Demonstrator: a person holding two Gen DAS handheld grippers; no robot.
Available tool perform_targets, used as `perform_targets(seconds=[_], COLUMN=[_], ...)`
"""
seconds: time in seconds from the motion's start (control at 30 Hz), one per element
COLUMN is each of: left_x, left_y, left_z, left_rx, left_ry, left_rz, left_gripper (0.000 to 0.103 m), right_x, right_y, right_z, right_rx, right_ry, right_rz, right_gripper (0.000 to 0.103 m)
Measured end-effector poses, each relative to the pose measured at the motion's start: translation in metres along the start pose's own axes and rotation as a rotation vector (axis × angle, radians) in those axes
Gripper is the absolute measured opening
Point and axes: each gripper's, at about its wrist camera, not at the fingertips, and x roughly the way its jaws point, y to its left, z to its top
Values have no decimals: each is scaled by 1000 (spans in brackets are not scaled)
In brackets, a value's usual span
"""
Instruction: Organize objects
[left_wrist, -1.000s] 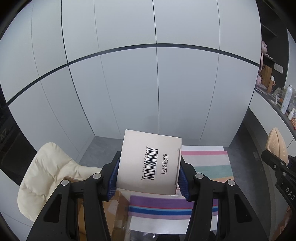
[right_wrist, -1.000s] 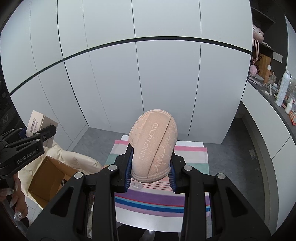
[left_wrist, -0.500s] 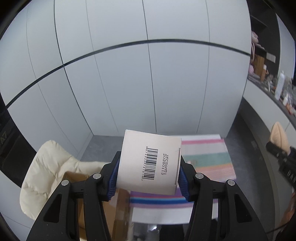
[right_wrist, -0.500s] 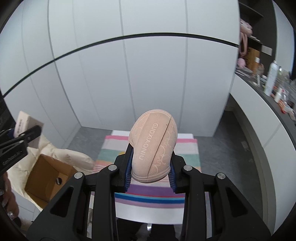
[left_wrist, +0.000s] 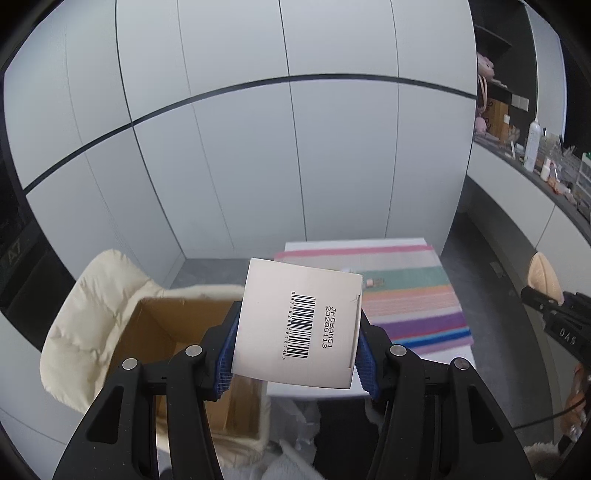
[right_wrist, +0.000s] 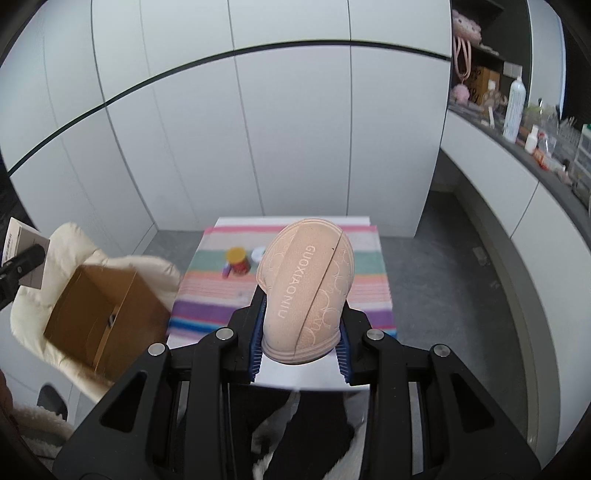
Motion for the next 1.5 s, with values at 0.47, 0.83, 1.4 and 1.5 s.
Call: perform_targets(seconds=[0.47, 0.83, 1.4, 1.5], left_x=[-12, -16, -20, -29], left_y=[50, 59, 98, 117], left_z=[-102, -105, -139, -151], left_rx=[-189, -204, -312, -357], left_ry=[102, 96, 152, 154], left_rz=[87, 48, 132, 170], left_gripper=[55, 55, 55, 55], right_x=[-45, -38, -10, -1], right_y=[17, 42, 94, 119], right_z=[-91, -104, -100, -101], right_rx=[-54, -104, -215, -263], right_ry=[75, 120, 161, 180], right_rz=[154, 172, 271, 316], right_gripper=[33, 33, 33, 33])
